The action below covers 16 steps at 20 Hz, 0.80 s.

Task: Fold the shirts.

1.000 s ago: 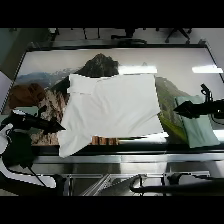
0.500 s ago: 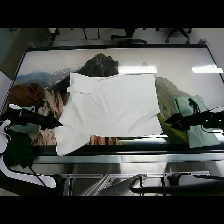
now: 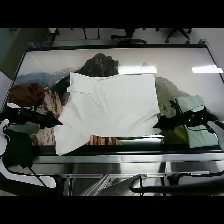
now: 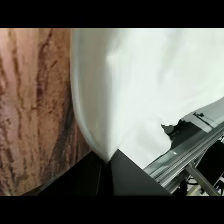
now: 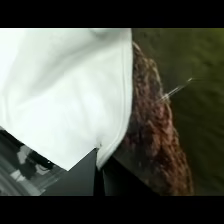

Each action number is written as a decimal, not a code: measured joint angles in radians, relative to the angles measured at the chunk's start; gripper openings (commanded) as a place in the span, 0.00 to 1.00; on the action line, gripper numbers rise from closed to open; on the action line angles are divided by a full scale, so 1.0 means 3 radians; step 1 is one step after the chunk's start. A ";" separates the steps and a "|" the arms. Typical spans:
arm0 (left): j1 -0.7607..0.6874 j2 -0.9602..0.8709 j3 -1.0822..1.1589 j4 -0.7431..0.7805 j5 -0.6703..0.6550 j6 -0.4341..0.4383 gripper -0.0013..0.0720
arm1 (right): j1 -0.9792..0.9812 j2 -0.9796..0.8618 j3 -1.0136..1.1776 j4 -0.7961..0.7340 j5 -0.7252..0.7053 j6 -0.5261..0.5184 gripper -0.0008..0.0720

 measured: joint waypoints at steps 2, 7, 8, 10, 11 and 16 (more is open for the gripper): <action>0.0001 0.0234 0.0041 -0.0267 -0.0014 0.0074 0.03 | -0.0005 0.0230 0.0266 0.0174 0.0071 -0.0011 0.04; 0.0000 0.1158 0.0712 -0.1380 -0.0079 0.0225 0.03 | -0.0144 0.0997 0.1462 0.0903 0.0178 -0.0113 0.04; 0.0000 0.1380 0.0959 -0.1593 -0.0043 0.0237 0.03 | -0.0186 0.1139 0.1748 0.1008 0.0142 -0.0131 0.04; 0.0014 0.1774 0.1474 -0.1882 0.0146 0.0252 0.03 | -0.0292 0.1390 0.2332 0.1139 -0.0015 -0.0139 0.04; 0.0045 0.1960 0.1750 -0.1975 0.0263 0.0259 0.03 | -0.0347 0.1490 0.2604 0.1193 -0.0089 -0.0150 0.04; 0.0637 0.2589 0.2781 -0.2202 0.0577 0.0078 0.03 | -0.0515 0.1743 0.3586 0.1211 -0.0318 -0.0160 0.04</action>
